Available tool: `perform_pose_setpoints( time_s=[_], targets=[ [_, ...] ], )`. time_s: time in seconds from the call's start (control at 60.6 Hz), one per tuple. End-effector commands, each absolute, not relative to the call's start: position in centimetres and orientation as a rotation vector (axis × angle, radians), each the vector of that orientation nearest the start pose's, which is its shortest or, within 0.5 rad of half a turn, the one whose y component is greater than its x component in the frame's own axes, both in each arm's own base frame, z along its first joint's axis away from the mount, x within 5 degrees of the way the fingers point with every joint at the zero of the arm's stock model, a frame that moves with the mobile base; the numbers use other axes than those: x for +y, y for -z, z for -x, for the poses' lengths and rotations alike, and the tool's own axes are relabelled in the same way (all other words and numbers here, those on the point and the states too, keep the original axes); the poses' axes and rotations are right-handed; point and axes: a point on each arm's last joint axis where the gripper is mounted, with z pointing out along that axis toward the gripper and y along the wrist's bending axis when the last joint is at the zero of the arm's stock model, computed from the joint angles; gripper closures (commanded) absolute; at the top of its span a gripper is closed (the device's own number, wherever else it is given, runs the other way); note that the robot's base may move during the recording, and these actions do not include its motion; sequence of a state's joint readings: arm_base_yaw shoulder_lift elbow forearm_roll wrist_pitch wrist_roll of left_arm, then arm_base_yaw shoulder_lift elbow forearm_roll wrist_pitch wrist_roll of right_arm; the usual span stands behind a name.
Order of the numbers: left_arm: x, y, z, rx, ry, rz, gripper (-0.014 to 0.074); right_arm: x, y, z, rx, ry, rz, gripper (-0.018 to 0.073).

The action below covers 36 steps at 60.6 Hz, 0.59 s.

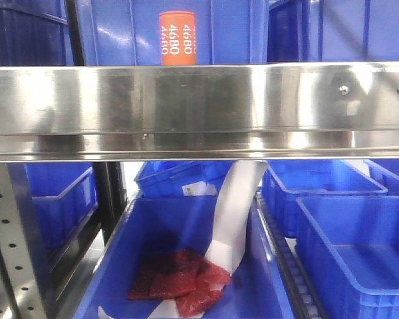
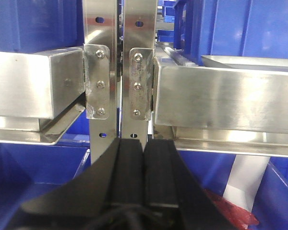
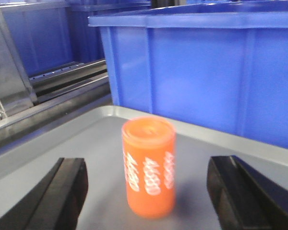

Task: Grab orange capacitor from left shelf to right conveyor
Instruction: 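Close the right gripper around the orange capacitor and lift it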

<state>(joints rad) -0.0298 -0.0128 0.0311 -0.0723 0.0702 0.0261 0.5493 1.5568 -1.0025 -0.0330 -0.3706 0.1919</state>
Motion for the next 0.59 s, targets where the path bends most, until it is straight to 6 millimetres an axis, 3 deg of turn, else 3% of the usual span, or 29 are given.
perform_pose_setpoints(
  time_s=[0.0,0.231,0.578],
  targets=[
    [-0.1,-20.7,-5.5,1.469,0.061,0.018,0.0723,19.6,-33.3,-31.3,1.488,-0.587,0.319,-0.0052],
    [-0.1,-20.7,-5.5,1.469,0.061,0.018,0.0723,21.1,-31.6,-34.0,1.488,-0.580,0.327,-0.0052],
    [-0.1,-20.7,-5.5,1.469,0.061,0.018,0.0723,21.3,-29.4,-37.3,1.465,-0.560,0.295,-0.0051]
  ],
)
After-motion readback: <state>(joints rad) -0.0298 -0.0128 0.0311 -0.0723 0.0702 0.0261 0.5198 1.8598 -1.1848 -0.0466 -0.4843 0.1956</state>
